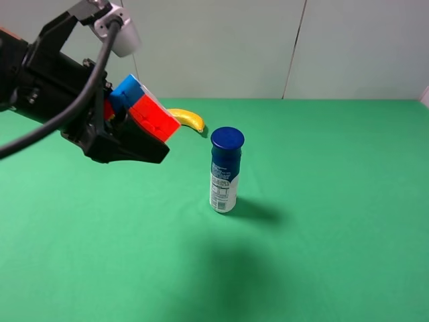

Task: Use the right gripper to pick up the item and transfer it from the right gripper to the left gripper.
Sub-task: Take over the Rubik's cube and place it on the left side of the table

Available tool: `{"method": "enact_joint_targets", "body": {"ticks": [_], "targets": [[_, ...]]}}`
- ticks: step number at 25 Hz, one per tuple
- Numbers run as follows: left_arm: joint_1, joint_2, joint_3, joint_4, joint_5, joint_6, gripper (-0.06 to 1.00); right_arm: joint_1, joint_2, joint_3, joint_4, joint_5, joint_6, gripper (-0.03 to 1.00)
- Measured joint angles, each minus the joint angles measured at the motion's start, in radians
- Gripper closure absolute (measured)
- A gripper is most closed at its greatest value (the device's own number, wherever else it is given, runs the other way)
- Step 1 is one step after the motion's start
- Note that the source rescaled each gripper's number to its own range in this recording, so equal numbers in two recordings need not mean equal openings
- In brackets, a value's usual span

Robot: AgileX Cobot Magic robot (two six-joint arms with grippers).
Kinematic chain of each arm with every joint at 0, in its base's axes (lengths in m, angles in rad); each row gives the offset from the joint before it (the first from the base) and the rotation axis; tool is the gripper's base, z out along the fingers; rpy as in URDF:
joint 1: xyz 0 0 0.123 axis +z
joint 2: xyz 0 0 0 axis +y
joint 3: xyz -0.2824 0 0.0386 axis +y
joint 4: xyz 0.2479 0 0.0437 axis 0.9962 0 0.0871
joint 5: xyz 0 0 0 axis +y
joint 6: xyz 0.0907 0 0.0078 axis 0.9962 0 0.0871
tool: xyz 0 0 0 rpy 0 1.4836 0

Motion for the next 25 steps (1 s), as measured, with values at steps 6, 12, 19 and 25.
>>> {"method": "enact_joint_targets", "body": {"ticks": [6, 12, 19, 25], "targets": [[0.116, 0.0, 0.0, -0.005, 0.034, -0.01, 0.94, 0.0, 0.0, 0.0, 0.001, 0.0, 0.0, -0.03], [0.213, 0.0, 0.0, 0.094, 0.031, -0.13, 0.94, 0.0, 0.0, 0.0, 0.001, 0.0, 0.0, -0.03], [0.22, 0.001, -0.001, 0.391, 0.0, -0.396, 0.94, 0.0, 0.0, 0.0, 0.001, 0.0, 0.0, -0.03], [0.22, 0.091, -0.03, 0.497, -0.005, -0.524, 0.94, 0.0, 0.0, 0.0, 0.001, 0.0, 0.0, -0.03]]}}
